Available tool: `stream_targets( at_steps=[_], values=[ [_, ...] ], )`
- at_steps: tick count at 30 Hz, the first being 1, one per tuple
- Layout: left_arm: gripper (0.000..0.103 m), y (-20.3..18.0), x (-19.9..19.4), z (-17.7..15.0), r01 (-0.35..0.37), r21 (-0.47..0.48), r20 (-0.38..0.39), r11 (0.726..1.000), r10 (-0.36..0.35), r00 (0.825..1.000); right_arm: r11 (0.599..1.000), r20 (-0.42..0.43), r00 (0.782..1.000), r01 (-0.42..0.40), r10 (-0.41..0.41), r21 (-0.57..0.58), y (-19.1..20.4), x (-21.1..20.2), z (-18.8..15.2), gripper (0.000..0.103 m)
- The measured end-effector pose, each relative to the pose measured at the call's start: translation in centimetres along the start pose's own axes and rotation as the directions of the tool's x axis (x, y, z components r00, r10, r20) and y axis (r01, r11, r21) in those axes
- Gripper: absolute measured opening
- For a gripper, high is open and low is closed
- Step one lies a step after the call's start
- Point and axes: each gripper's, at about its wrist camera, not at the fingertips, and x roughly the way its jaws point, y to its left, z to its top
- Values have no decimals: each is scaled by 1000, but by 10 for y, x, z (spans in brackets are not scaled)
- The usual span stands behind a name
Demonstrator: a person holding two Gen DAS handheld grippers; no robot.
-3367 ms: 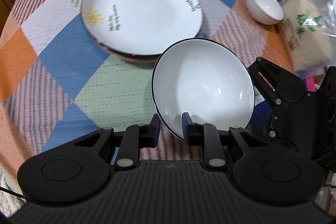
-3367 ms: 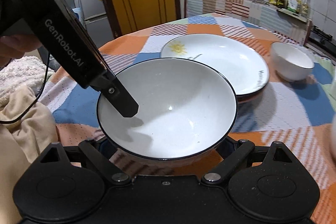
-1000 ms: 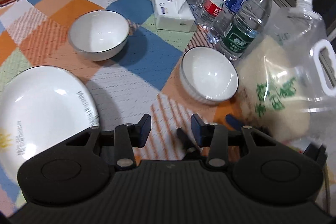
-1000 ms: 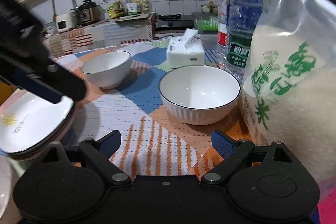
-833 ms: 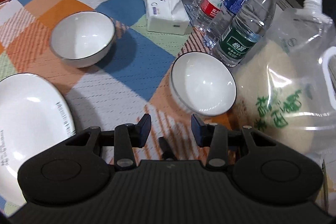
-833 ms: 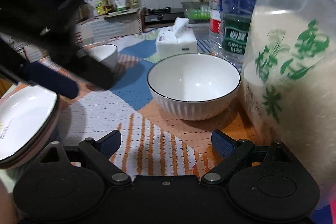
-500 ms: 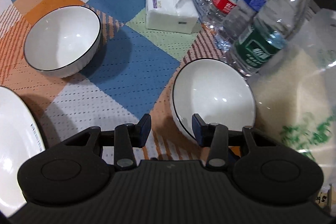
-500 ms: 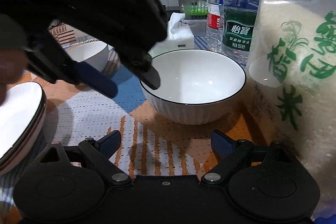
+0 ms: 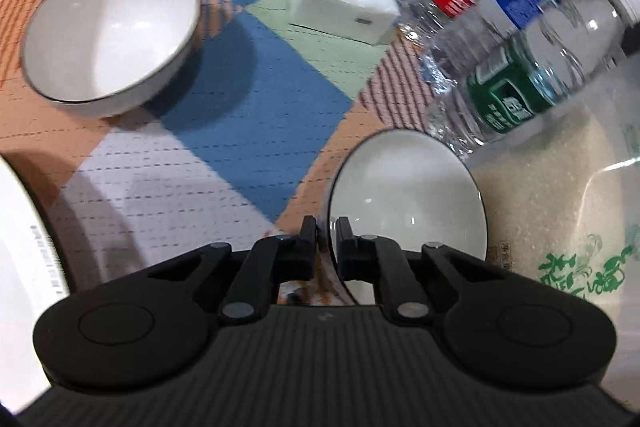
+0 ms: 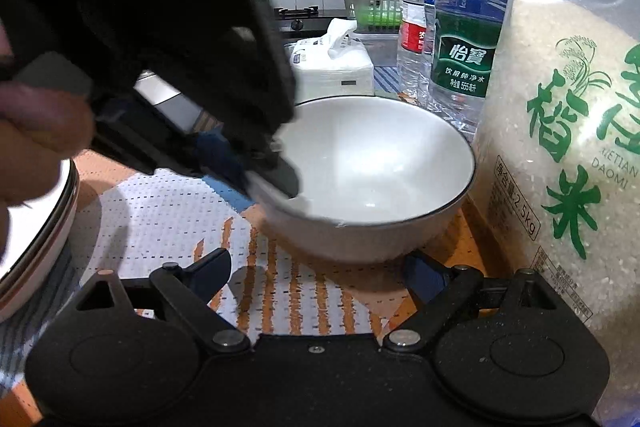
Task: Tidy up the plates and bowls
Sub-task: 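Carry the bowl with both grippers and lower it into the first bowl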
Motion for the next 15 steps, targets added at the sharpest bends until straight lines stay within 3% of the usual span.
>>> stream_targets(
  at_steps=[7,15],
  values=[
    [9,9,-27,-5,-19,31,0,999,19,1000,996,31,999,-8,10,-84,9,-8,6,94],
    [10,38,-90,-18,30,-12,-9,999,-30,1000,957,95,987,-98,128,-272,25,-48,22,96]
  ],
)
